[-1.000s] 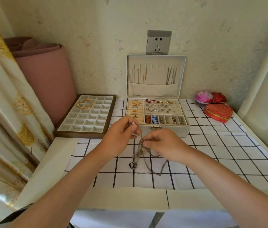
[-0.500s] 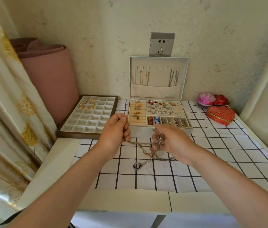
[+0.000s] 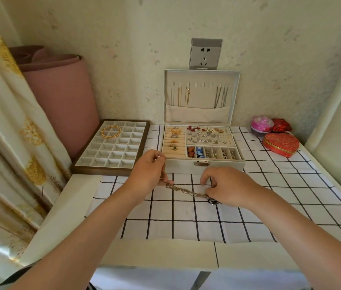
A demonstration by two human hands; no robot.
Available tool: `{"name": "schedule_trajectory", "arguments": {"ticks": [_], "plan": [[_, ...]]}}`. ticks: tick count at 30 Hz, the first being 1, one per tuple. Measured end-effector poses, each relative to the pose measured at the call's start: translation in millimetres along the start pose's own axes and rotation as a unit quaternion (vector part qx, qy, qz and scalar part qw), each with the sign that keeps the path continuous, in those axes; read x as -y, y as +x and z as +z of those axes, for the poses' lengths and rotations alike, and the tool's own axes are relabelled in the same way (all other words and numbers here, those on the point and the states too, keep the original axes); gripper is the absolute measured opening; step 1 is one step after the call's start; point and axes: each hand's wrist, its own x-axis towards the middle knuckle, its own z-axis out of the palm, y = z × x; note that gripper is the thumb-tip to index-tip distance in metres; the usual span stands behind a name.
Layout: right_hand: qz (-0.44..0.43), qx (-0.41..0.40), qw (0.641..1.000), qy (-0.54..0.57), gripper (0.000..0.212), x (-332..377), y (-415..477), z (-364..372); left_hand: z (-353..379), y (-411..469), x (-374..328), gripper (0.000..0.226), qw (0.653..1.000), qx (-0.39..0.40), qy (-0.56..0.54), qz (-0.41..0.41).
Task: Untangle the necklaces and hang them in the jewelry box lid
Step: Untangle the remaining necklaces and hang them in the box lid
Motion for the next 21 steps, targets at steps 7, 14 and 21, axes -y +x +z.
{"name": "schedule_trajectory", "arguments": {"ticks": [7, 14, 21], "plan": [[-0.016, 0.043, 0.999, -0.013, 0.028, -1, 0, -1, -10, 6, 18, 0.014, 0.962, 0.005, 0.272, 0.029], [-0.111, 0.022, 0.994, -0.004, 0.048, 9, -3, 8, -22, 7, 19, 0.014, 0.816, -0.039, 0.574, 0.062], [-0.184, -0.067, 0.981, 0.008, 0.022, 32, 5, 37, -28, 0, 14, 0.024, 0.774, -0.030, 0.626, 0.086]]}}
